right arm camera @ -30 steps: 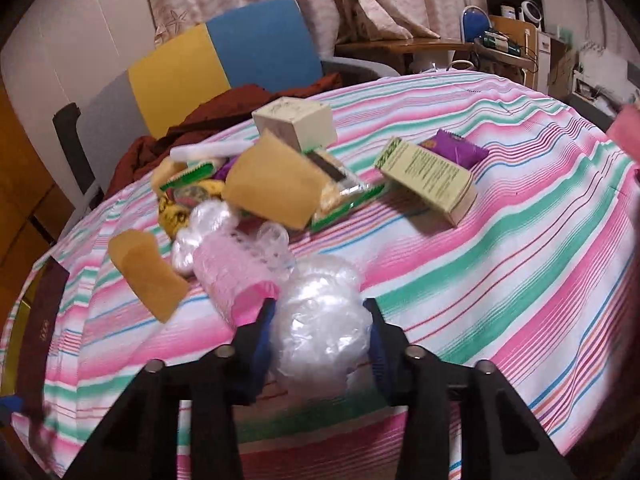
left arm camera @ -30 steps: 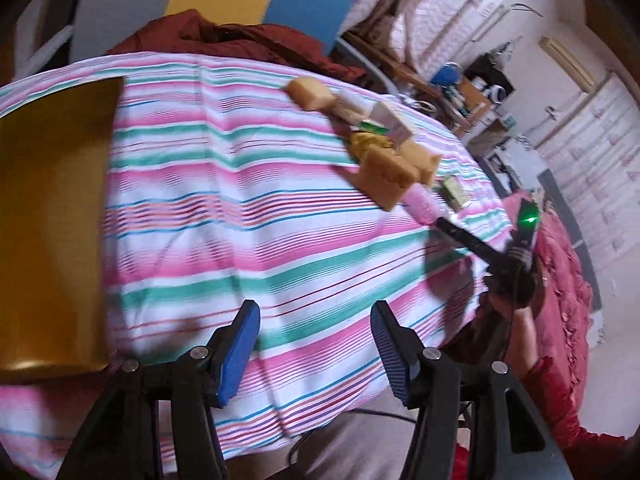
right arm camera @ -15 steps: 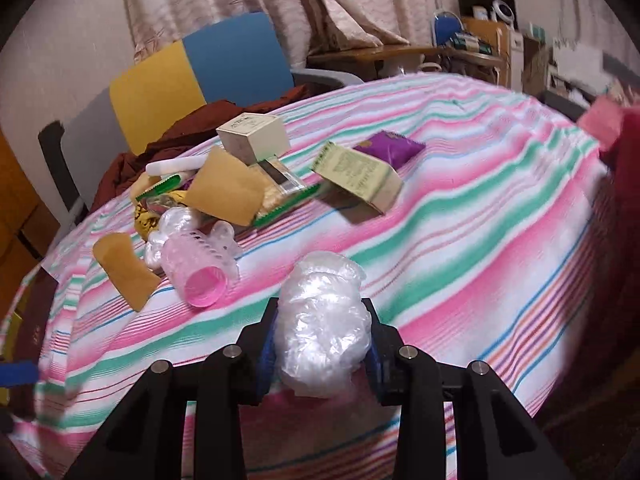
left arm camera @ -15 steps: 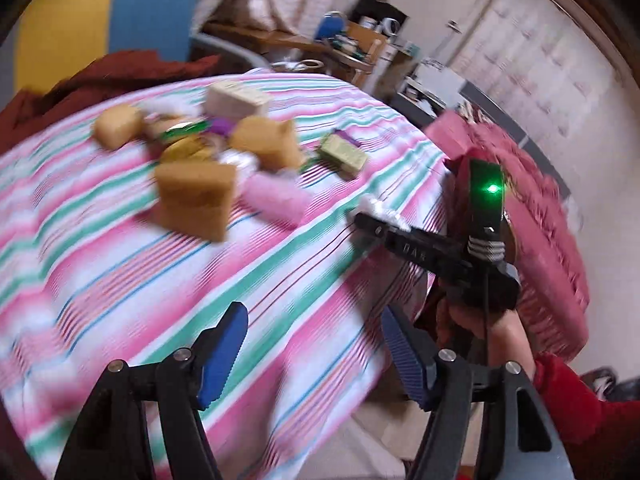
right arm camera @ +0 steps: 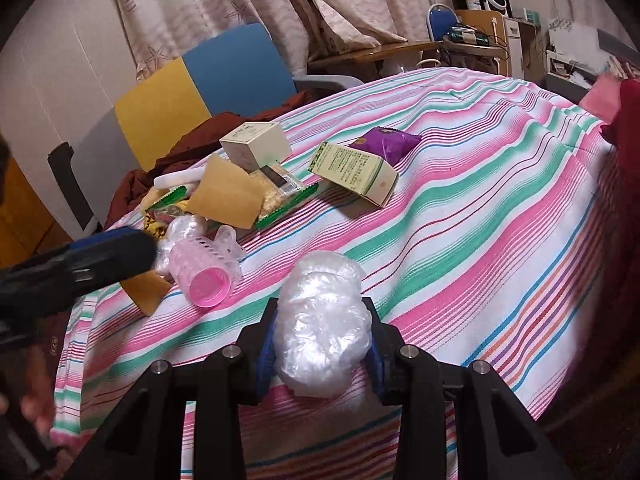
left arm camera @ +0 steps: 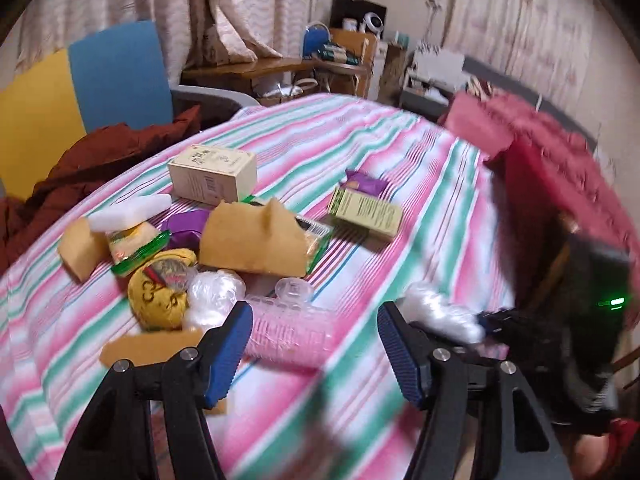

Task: Organize objects
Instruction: 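Grasp the clear plastic bag with the right tool while the left tool grasps the pink roller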

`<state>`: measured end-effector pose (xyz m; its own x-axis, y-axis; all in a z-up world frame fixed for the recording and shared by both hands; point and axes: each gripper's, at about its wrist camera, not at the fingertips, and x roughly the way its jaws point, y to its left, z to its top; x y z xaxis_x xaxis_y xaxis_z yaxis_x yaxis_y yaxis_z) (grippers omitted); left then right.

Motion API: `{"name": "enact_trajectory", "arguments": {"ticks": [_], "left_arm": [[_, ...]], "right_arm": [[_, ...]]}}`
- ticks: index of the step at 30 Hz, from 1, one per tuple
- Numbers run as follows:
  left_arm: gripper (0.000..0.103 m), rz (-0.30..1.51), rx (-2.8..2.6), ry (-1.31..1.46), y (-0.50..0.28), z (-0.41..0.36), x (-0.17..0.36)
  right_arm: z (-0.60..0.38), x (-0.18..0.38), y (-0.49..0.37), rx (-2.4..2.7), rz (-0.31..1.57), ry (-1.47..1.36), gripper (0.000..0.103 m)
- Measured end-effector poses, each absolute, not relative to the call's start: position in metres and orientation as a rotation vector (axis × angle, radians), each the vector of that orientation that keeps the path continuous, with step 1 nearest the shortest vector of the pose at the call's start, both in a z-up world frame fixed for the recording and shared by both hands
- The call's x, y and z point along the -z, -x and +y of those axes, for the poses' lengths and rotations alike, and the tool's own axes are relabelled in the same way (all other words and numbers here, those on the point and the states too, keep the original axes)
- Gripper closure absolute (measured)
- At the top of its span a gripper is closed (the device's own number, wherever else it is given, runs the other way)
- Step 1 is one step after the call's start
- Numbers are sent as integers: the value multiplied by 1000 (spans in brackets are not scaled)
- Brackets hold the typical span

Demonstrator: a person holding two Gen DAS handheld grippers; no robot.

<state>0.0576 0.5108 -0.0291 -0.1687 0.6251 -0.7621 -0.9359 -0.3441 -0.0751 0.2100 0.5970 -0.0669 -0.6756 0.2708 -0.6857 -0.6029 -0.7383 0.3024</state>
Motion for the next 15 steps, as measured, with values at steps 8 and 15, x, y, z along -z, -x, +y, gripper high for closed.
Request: {"name": "enact_trajectory", "arguments": {"ticks": [8, 15], "left_arm": [[41, 589, -1739, 855, -57, 517, 52], [55, 613, -1652, 834, -82, 491, 66]], "right_arm": [[599, 69, -213, -2394, 743, 844, 64], [600, 69, -214, -2391, 769, 835, 64]]}}
